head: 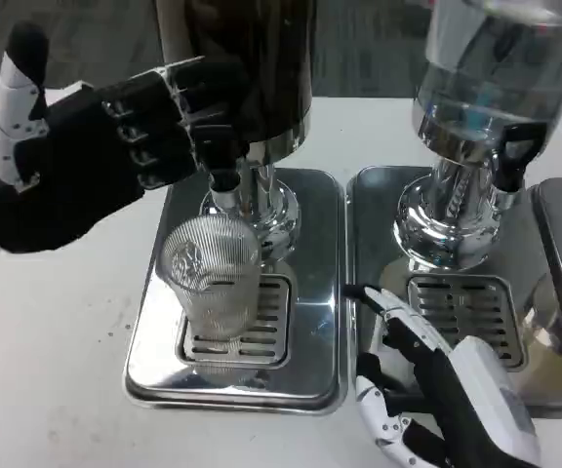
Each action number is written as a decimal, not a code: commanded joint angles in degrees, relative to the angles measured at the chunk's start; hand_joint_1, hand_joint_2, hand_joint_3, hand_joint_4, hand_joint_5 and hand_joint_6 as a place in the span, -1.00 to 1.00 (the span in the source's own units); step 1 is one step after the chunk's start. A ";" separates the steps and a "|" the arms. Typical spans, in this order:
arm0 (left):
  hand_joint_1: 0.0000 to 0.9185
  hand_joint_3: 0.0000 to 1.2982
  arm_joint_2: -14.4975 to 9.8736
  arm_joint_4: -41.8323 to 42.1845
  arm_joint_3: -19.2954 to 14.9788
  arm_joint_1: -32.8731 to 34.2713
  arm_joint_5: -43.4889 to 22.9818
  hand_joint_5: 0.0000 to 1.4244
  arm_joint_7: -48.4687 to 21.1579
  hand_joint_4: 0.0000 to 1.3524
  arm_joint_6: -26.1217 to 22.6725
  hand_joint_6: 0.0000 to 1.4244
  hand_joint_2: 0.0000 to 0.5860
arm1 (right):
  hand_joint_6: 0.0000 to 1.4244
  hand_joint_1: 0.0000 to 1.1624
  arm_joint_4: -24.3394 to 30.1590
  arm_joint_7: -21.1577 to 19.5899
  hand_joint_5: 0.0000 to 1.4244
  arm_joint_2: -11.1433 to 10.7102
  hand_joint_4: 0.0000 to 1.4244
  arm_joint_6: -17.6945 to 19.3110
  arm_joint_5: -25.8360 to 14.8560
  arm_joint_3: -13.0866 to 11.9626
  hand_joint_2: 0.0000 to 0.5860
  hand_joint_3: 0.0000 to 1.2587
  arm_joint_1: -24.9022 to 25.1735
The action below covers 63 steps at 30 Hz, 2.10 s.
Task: Grasp the cup under the faucet to collect the drink, then remove the cup.
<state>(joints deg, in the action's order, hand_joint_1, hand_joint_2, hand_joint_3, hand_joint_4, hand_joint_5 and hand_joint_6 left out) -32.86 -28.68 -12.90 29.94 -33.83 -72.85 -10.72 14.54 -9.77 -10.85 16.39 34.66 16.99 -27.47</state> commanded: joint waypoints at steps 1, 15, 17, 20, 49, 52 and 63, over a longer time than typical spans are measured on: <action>-1.00 -0.69 1.01 -0.42 1.84 1.02 2.48 -0.84 -0.74 -0.88 1.91 -0.87 -0.83 | -0.63 -0.17 -0.43 -0.96 -0.85 0.20 -0.85 0.52 -0.26 -0.01 1.00 -0.72 -0.36; -1.00 -0.69 1.28 3.09 2.65 -1.57 5.82 -0.85 -0.27 -0.88 12.18 -0.89 -0.82 | -0.63 -0.17 -0.38 -0.35 -0.85 0.16 -0.85 0.19 -0.47 0.15 1.00 -0.72 0.16; -1.00 -0.69 1.30 3.41 2.52 -2.31 6.12 -0.85 -0.10 -0.88 13.77 -0.89 -0.82 | -0.63 -0.17 -0.39 -0.28 -0.85 0.10 -0.85 0.15 -0.54 0.08 1.00 -0.72 0.36; -1.00 -0.70 1.39 4.00 2.46 -3.40 6.37 -0.86 0.23 -0.88 15.96 -0.89 -0.82 | -0.64 -0.17 -0.39 -0.06 -0.84 -0.09 -0.85 0.04 -0.74 -0.14 1.00 -0.72 0.52; -1.00 -0.70 0.97 5.38 3.73 -6.60 10.54 -0.86 1.70 -0.89 30.97 -0.92 -0.79 | -0.68 -0.23 -3.50 3.00 -0.90 -0.85 -0.88 2.36 -10.28 -2.54 0.73 -0.77 3.86; -1.00 -0.70 0.78 5.97 3.95 -6.98 11.24 -0.86 1.82 -0.89 33.17 -0.92 -0.79 | -0.68 -0.23 -3.71 3.29 -0.90 -0.83 -0.88 2.33 -10.42 -2.58 0.73 -0.77 3.99; -1.00 -0.70 0.30 7.67 4.47 -8.00 11.47 -0.86 2.34 -0.89 36.75 -0.90 -0.78 | -0.68 -0.23 -4.34 3.78 -0.90 -0.66 -0.89 2.95 -11.29 -2.72 0.67 -0.78 4.76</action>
<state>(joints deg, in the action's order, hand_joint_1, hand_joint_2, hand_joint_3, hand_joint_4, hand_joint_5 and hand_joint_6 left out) -31.87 -22.40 -9.68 22.82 -23.44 -69.50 24.52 10.89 -6.19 -11.57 18.41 23.46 14.42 -23.01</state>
